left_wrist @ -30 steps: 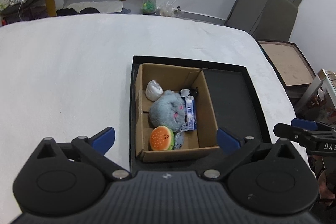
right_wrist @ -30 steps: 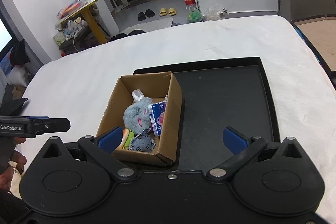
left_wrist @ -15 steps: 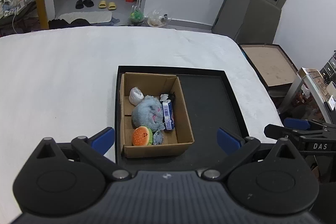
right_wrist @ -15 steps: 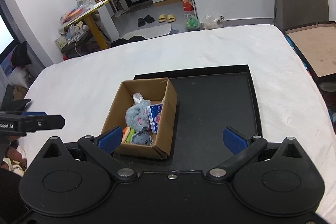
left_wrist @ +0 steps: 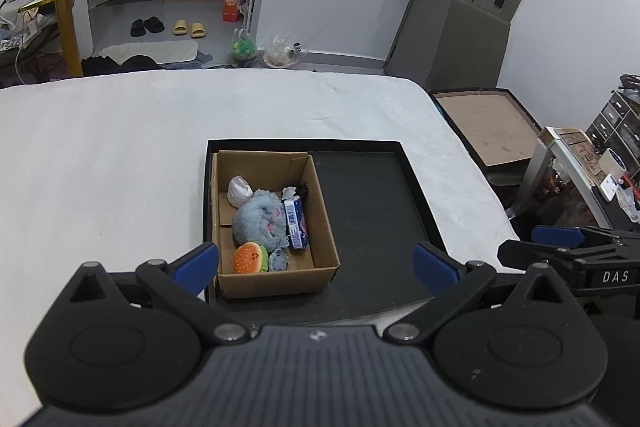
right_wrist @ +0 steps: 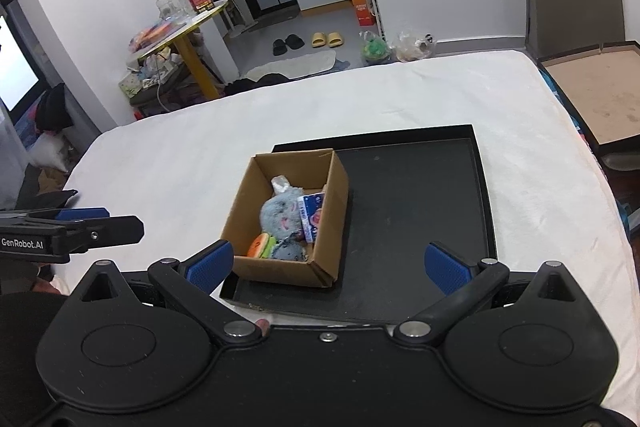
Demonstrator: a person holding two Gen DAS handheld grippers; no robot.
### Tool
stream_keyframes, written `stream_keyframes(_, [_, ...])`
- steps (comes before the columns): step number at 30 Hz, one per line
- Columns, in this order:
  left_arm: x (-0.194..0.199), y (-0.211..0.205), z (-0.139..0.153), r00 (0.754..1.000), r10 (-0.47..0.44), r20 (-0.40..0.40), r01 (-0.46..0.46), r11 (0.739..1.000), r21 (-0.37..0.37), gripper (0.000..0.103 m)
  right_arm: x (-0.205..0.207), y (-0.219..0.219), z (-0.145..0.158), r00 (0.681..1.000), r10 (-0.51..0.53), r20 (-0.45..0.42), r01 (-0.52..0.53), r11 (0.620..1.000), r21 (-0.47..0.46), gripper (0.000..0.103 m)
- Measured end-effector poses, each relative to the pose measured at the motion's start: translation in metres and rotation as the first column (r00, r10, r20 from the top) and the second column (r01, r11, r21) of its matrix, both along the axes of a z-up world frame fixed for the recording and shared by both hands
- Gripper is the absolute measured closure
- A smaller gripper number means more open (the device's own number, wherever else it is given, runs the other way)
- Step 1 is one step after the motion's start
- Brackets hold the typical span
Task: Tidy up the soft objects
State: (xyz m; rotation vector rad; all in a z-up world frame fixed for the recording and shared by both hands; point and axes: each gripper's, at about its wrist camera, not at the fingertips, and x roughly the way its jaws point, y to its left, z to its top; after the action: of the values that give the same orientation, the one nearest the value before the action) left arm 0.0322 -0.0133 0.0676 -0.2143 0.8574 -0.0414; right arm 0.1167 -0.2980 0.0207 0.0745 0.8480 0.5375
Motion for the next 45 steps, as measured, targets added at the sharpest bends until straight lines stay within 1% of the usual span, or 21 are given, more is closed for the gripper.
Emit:
stream_keyframes(9, [-0.017,0.001,0.002,1.000,0.004,0.014,-0.004,1.000,0.003,0.000,-0.019,0.001,0.013,1.000,0.005,0.007,-0.005,1.000,0.007,0.000])
stream_keyframes(21, [-0.041,-0.005,0.021,0.997,-0.023,0.077,0.022,1.000,0.018,0.000,-0.046,0.002,0.030,0.998,0.002,0.065,-0.004,1.000,0.026,0.000])
stream_keyframes(26, [-0.051,-0.007,0.025,0.996,-0.020,0.090,0.018,0.999,0.026,0.000,-0.057,0.001,0.035,0.997,-0.008,0.083,0.006,1.000,0.029,0.000])
stream_keyframes(38, [-0.057,-0.010,0.033,0.994,-0.029,0.104,0.023,0.998,0.057,0.000,-0.064,0.004,0.039,0.995,0.007,0.102,-0.010,1.000,0.023,0.000])
stream_keyframes(45, [-0.060,-0.012,0.033,0.994,-0.030,0.105,0.024,0.998,0.058,0.000,-0.064,0.003,0.038,0.995,0.000,0.103,-0.003,1.000,0.025,0.000])
